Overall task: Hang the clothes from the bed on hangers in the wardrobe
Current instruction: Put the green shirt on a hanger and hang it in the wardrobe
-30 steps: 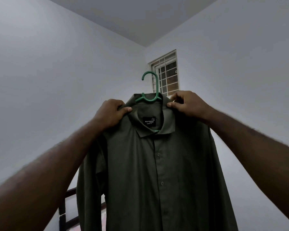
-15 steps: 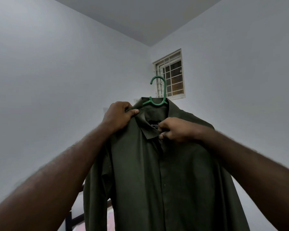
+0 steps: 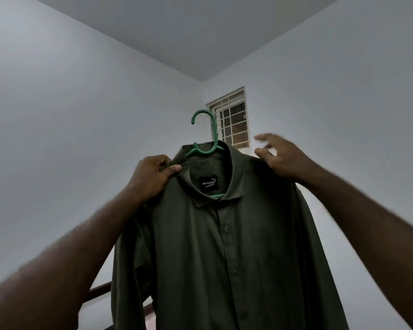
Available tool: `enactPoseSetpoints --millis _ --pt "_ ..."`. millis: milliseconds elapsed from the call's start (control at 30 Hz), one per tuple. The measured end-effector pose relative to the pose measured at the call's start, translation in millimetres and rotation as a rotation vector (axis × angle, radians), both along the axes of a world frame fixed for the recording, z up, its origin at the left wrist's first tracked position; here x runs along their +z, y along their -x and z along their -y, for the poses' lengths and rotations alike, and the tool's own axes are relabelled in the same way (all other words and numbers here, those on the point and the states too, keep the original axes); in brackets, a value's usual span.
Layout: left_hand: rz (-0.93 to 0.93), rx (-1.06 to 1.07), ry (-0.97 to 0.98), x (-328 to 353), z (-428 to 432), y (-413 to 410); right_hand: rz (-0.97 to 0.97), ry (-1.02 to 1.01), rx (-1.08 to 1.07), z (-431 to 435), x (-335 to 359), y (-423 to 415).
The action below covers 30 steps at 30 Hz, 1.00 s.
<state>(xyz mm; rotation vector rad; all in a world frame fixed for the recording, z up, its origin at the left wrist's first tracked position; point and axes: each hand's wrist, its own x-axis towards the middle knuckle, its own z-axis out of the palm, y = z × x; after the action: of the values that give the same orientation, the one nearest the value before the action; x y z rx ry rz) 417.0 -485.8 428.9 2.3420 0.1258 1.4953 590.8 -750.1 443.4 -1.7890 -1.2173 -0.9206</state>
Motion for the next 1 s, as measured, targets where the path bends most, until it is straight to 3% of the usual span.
enactPoseSetpoints --millis 67,100,200,300,367,467,567,667,833,1000 --pt "0.006 -0.016 0.010 -3 1 -3 -0.149 0.288 -0.011 3 3 -6" --pt "-0.005 -0.027 0.011 -4 2 -3 -0.184 0.320 0.001 4 1 -9" --pt "-0.082 -0.079 0.018 -5 5 -3 -0.238 0.190 0.083 6 -8 -12" --pt "-0.284 -0.207 0.113 0 5 2 -0.230 0.038 0.107 6 -16 -14" --pt "-0.391 -0.173 0.082 3 2 2 -0.230 -0.032 0.137 3 -21 -12" --pt "-0.292 -0.003 -0.046 0 -4 -5 -0.267 -0.048 0.189 6 -21 -12" --pt "-0.186 0.030 -0.080 -6 -9 -7 -0.541 0.191 0.205 33 -16 -25" --pt "-0.148 0.042 -0.099 -10 -15 -7 -0.772 0.336 0.397 49 -27 -40" --pt "-0.135 0.066 -0.172 -13 -13 -13 -0.862 0.285 0.610 48 -49 -49" --pt "-0.164 0.069 -0.210 -16 -17 -13 -0.901 0.332 0.553 55 -59 -55"
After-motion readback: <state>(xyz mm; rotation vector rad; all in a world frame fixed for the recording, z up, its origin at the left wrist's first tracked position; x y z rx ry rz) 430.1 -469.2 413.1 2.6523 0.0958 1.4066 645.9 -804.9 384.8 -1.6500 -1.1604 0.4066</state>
